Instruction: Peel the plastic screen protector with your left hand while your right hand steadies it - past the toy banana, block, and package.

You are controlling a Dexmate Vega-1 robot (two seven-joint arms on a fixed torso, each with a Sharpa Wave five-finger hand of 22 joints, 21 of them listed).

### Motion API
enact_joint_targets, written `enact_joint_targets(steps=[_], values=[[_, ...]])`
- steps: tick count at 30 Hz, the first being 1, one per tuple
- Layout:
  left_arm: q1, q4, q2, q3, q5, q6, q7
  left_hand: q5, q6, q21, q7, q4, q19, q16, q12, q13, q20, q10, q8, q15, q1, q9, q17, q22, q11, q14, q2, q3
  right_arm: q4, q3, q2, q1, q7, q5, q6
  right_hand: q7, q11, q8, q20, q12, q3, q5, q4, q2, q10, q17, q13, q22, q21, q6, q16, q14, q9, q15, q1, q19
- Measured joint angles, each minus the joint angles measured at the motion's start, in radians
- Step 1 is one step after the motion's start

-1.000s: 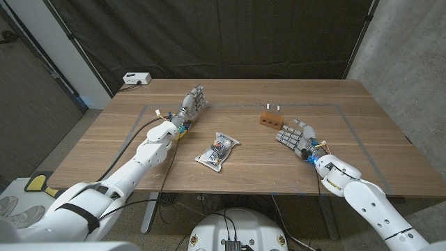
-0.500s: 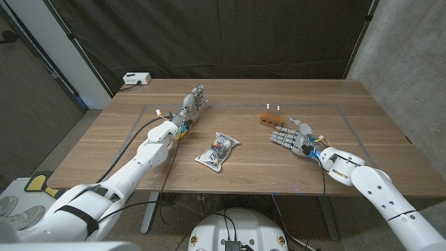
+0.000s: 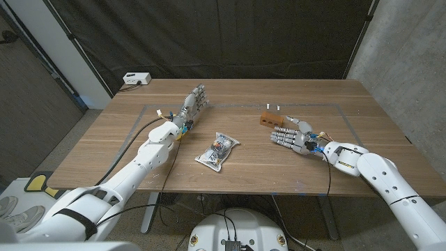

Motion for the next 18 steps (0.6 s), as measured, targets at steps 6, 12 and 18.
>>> enact_joint_targets(steps=[6, 12, 18], values=[[0.012, -0.019, 0.003, -0.002, 0.0, 0.005, 0.011, 0.0, 0.0, 0.0, 0.0, 0.0, 0.0, 0.0, 0.0, 0.0, 0.0, 0.0, 0.0, 0.0, 0.0, 0.0, 0.0, 0.0, 0.0, 0.0, 0.0, 0.0, 0.042, 0.001, -0.004, 0.045, 0.036, 0.0, -0.062, 0.001, -0.004, 0.0, -0.02, 0.0, 0.0, 0.0, 0.0, -0.005, 0.022, 0.004, 0.0, 0.0, 0.03, 0.016, 0.0, 0.026, 0.0, -0.008, 0.041, 0.049], [0.025, -0.04, 0.006, -0.006, -0.001, 0.01, 0.023, 0.0, 0.0, 0.0, 0.0, 0.0, 0.0, 0.0, 0.0, 0.0, 0.0, 0.0, 0.0, 0.0, 0.0, 0.0, 0.0, 0.0, 0.0, 0.0, 0.0, 0.0, 0.084, -0.006, -0.007, 0.093, 0.08, -0.015, -0.131, 0.007, -0.019, 0.0, -0.065, 0.002, 0.003, 0.0, -0.003, -0.002, 0.075, 0.011, 0.0, 0.01, 0.072, 0.057, 0.02, 0.095, 0.0, -0.039, 0.08, 0.101], [0.035, -0.053, 0.007, -0.009, -0.002, 0.015, 0.038, 0.0, 0.0, 0.0, 0.0, 0.0, 0.0, 0.0, 0.0, 0.0, 0.0, 0.0, 0.0, 0.0, 0.0, 0.005, 0.0, 0.0, 0.0, 0.0, 0.0, 0.0, 0.143, -0.022, -0.008, 0.166, 0.111, -0.037, -0.191, 0.015, -0.026, 0.004, -0.116, 0.019, 0.003, 0.0, -0.003, 0.01, 0.163, 0.026, 0.007, 0.041, 0.135, 0.111, 0.071, 0.206, 0.005, -0.077, 0.135, 0.151]])
